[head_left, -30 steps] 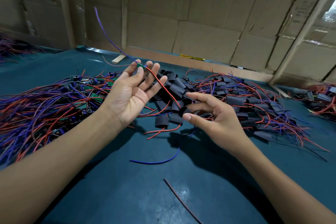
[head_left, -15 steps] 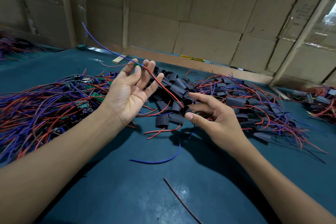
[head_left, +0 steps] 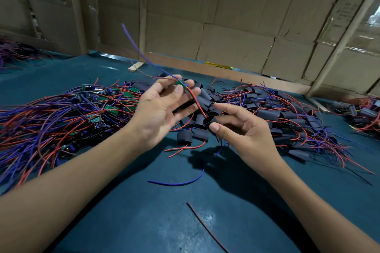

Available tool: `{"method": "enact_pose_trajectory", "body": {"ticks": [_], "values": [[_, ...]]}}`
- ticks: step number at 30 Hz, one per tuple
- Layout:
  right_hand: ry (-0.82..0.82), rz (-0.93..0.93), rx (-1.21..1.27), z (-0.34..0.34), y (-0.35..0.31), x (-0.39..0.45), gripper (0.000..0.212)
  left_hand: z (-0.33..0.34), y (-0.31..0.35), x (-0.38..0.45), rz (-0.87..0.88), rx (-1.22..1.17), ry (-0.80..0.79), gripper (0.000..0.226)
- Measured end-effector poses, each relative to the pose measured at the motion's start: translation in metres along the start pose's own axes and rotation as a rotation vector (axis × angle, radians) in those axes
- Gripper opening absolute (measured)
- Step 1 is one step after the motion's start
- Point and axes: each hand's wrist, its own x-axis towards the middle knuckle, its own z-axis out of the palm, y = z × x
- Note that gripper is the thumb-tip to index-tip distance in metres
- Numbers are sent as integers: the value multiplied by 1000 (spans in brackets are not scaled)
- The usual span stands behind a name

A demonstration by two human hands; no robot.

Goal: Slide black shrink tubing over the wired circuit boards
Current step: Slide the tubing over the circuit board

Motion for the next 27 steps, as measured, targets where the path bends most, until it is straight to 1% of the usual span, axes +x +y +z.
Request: {"method": "enact_pose_trajectory", "body": {"ticks": [2,6,10,14,17,19,21,23,25,26,27], "values": [[16,-1,27,1,-1,0,45,3,-4,-4,-21,110,-60,20],[46,3,84,2,-4,1,45,7,-10,-9,-90,217,-144,26],[67,39,199,2,-7,3,41,7,-14,-12,-102,350,-188,29],[51,144,392,1,-10,6,34,6,-13,-12,-75,378,-218,27],[48,197,489,1,-11,7,36,6,-12,-12,-80,390,-239,27],[41,222,519,1,-12,7,35,6,-12,-12,-117,374,-217,26],[6,227,519,-1,-15,7,29,6,-7,-10,-202,348,-222,20],[-34,190,476,-3,-18,8,24,4,0,-6,-255,343,-245,24],[-1,127,437,-7,-22,11,22,-1,8,0,-187,341,-202,27],[53,85,407,-11,-23,12,23,-6,13,2,-100,423,-168,26],[122,24,342,-16,-25,12,22,-12,18,3,32,635,-144,23]]}}
